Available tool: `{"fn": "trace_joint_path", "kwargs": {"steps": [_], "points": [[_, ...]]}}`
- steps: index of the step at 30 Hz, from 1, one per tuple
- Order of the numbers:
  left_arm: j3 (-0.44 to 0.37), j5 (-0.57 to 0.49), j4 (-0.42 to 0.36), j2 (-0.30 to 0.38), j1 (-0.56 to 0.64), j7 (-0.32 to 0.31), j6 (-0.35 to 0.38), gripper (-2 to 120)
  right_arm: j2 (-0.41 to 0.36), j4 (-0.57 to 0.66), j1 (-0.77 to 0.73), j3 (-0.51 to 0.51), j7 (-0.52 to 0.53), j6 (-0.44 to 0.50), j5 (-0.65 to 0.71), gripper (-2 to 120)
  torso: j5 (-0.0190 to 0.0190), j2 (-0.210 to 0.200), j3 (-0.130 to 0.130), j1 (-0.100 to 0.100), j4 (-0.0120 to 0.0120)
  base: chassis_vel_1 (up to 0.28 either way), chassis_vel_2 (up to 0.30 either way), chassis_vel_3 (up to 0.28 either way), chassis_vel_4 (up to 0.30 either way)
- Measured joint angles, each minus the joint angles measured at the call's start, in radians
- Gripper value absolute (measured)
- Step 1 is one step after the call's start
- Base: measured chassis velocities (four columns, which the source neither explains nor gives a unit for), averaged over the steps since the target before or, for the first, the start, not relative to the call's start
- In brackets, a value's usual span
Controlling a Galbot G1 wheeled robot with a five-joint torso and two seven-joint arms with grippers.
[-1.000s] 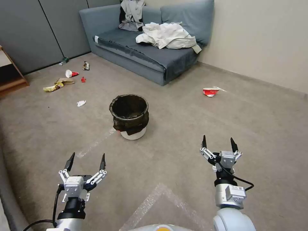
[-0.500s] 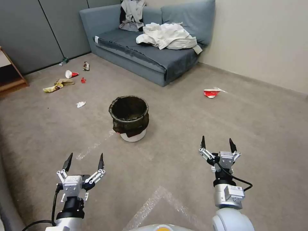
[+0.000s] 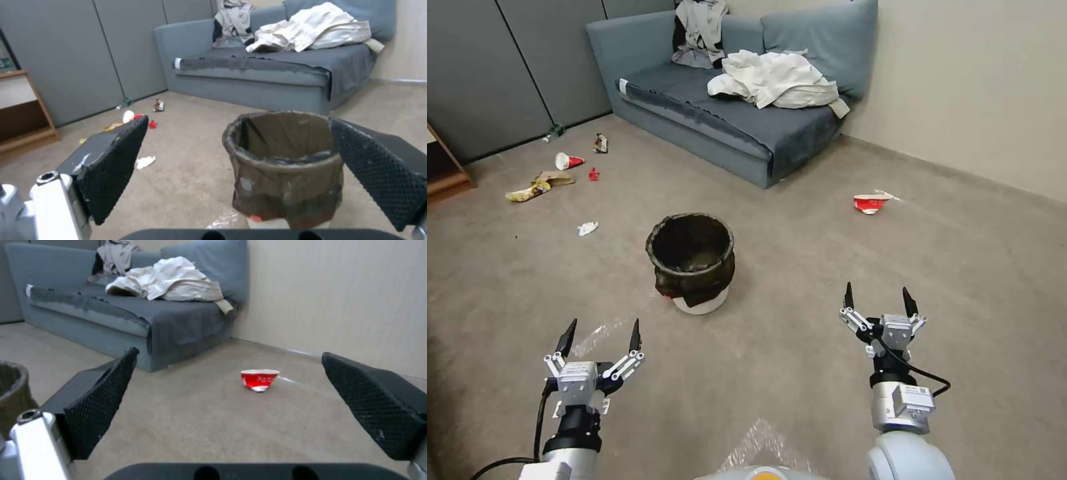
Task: Pick up the trash can from the floor.
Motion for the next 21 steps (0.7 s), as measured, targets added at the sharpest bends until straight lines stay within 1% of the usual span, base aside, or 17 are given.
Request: {"fn": "trace_joint_path", "kwargs": {"steps": [21], "points": [[0.001, -0.001, 0.004, -0.001, -0.032, -0.007, 0.034, 100, 0.003, -0.013, 0.006, -0.005, -0.002, 0.003, -0.001, 100, 0.0001, 0.000, 0.000, 0.000, 0.0000, -0.134, 0.128, 0.133, -0.128]]}}
